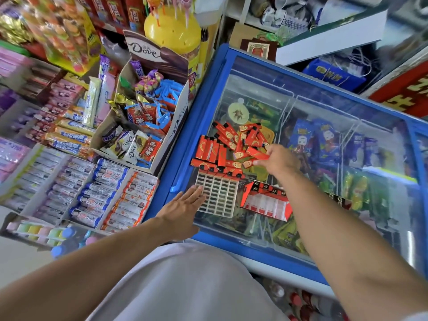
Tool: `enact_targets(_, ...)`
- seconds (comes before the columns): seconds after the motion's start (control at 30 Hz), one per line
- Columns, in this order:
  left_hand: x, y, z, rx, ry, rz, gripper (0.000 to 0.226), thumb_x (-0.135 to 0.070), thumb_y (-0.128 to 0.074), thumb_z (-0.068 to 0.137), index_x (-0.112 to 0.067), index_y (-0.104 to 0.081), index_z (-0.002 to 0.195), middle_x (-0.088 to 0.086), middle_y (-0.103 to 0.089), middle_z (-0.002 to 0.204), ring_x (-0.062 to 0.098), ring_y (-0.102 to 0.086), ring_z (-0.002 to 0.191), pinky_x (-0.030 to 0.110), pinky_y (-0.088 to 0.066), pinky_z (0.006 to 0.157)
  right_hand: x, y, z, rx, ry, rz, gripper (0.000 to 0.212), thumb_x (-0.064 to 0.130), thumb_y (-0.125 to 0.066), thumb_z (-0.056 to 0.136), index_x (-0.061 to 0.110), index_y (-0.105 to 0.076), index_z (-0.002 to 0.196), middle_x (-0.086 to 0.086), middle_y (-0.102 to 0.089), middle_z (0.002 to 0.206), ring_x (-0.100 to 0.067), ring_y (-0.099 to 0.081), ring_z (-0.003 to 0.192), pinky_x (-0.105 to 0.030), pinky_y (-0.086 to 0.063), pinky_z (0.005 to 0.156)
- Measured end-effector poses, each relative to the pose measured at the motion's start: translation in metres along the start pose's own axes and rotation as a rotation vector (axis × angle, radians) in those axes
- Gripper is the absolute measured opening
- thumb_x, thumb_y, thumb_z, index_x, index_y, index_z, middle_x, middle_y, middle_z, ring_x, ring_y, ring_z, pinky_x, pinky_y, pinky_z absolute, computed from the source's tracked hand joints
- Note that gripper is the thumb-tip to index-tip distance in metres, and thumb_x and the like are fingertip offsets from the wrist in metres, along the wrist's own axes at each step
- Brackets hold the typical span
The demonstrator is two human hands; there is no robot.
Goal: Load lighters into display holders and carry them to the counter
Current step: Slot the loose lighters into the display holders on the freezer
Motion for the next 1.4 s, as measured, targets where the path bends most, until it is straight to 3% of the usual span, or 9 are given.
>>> enact_targets(0.07, 0.0, -0.002, 0.0, -0.013, 0.002, -0.002, 0.095, -0.044, -0.058, 0.095, -0.018, 0.007, 0.16, 0.0, 0.024, 0.164, 0.015, 0.026, 0.149, 0.035, 0.008, 0.123, -0.003, 0.011, -0.008, -0.065, 0.054, 0.04, 0.044, 0.059, -0.076, 0.073, 0.025, -0.062, 0.097, 0.016, -0.06, 0.087, -0.008, -0.058, 0.07, -0.027, -0.043, 0.066)
enact_targets(0.17, 0.0, -0.003, -0.001, -0.021, 0.003, -0.014, 0.095, -0.044, -0.058, 0.095, -0.018, 0.006, 0.16, -0.001, 0.025, 0.164, 0.015, 0.025, 0.149, 0.033, 0.009, 0.122, -0.012, 0.021, -0.024, -0.127, 0.121, 0.252, 0.034, 0.046, -0.081, 0.076, 0.029, -0.066, 0.101, 0.009, -0.068, 0.096, 0.004, -0.052, 0.065, -0.023, -0.04, 0.057)
enact_targets(0.37, -0.001, 0.001, -0.001, 0.003, 0.003, 0.002, 0.097, -0.047, -0.059, 0.094, -0.018, 0.005, 0.161, 0.0, 0.022, 0.165, 0.015, 0.022, 0.151, 0.035, 0.007, 0.123, -0.01, 0.042, -0.075, -0.219, 0.241, 0.409, 0.022, 0.036, -0.081, 0.081, 0.029, -0.074, 0.101, 0.015, -0.059, 0.097, 0.016, -0.046, 0.079, 0.003, -0.029, 0.07)
enact_targets(0.6, -0.016, 0.022, -0.003, -0.059, 0.008, 0.08, 0.081, -0.043, -0.059, 0.095, -0.021, -0.016, 0.16, 0.003, -0.001, 0.169, 0.021, -0.001, 0.155, 0.037, -0.012, 0.125, -0.03, 0.053, -0.111, -0.268, 0.262, 0.493, 0.03, 0.047, -0.071, 0.087, 0.033, -0.072, 0.114, 0.019, -0.066, 0.112, 0.017, -0.052, 0.071, -0.005, -0.034, 0.067)
enact_targets(0.77, -0.047, 0.044, -0.002, -0.206, -0.072, 0.104, 0.063, -0.041, -0.056, 0.097, -0.023, -0.035, 0.153, -0.002, -0.029, 0.162, 0.02, -0.03, 0.147, 0.037, -0.029, 0.119, -0.11, 0.067, -0.133, -0.365, 0.102, 0.573, 0.031, 0.045, -0.072, 0.088, 0.036, -0.069, 0.117, 0.019, -0.068, 0.097, 0.005, -0.062, 0.07, -0.011, -0.043, 0.06)
enact_targets(0.9, -0.088, 0.044, 0.006, -0.164, -0.243, 0.077, 0.073, -0.032, -0.056, 0.097, -0.029, -0.017, 0.16, -0.002, -0.006, 0.168, 0.02, -0.013, 0.153, 0.033, -0.014, 0.122, -0.197, 0.074, -0.149, -0.505, -0.1, 0.653, 0.023, 0.033, -0.079, 0.084, 0.032, -0.068, 0.104, 0.009, -0.07, 0.095, 0.002, -0.062, 0.082, -0.004, -0.041, 0.068)
enact_targets(1.07, -0.127, 0.052, 0.022, -0.212, -0.327, 0.204, 0.085, -0.033, -0.052, 0.098, -0.027, 0.005, 0.16, 0.001, 0.027, 0.164, 0.017, 0.023, 0.15, 0.033, 0.01, 0.121, -0.265, 0.058, -0.137, -0.431, -0.212, 0.457, 0.027, 0.032, -0.08, 0.082, 0.044, -0.062, 0.097, 0.003, -0.073, 0.098, -0.021, -0.07, 0.083, -0.043, -0.057, 0.08)
enact_targets(1.2, -0.138, 0.053, 0.04, -0.195, -0.319, 0.263, 0.09, -0.037, -0.051, 0.097, -0.021, 0.012, 0.159, 0.005, 0.032, 0.161, 0.021, 0.028, 0.149, 0.037, 0.012, 0.122, -0.264, 0.053, -0.112, -0.375, -0.156, 0.32, 0.018, 0.031, -0.078, 0.084, 0.038, -0.066, 0.094, 0.007, -0.074, 0.103, -0.015, -0.069, 0.093, -0.037, -0.056, 0.079)
enact_targets(1.4, -0.142, 0.047, 0.047, -0.092, -0.261, 0.434, 0.088, -0.047, -0.035, 0.102, -0.009, 0.025, 0.153, 0.011, 0.036, 0.159, 0.025, 0.032, 0.146, 0.037, 0.015, 0.121, -0.261, 0.037, -0.091, -0.232, -0.138, 0.249, 0.015, 0.028, -0.074, 0.088, 0.03, -0.07, 0.102, 0.003, -0.072, 0.108, -0.014, -0.066, 0.085, -0.028, -0.05, 0.07)
Point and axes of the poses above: each hand's wrist, its own z-axis towards the middle knuckle, its own y-axis out of the back of the hand, x = y × z, the point moved 9 cm from there along z, towards the middle knuckle
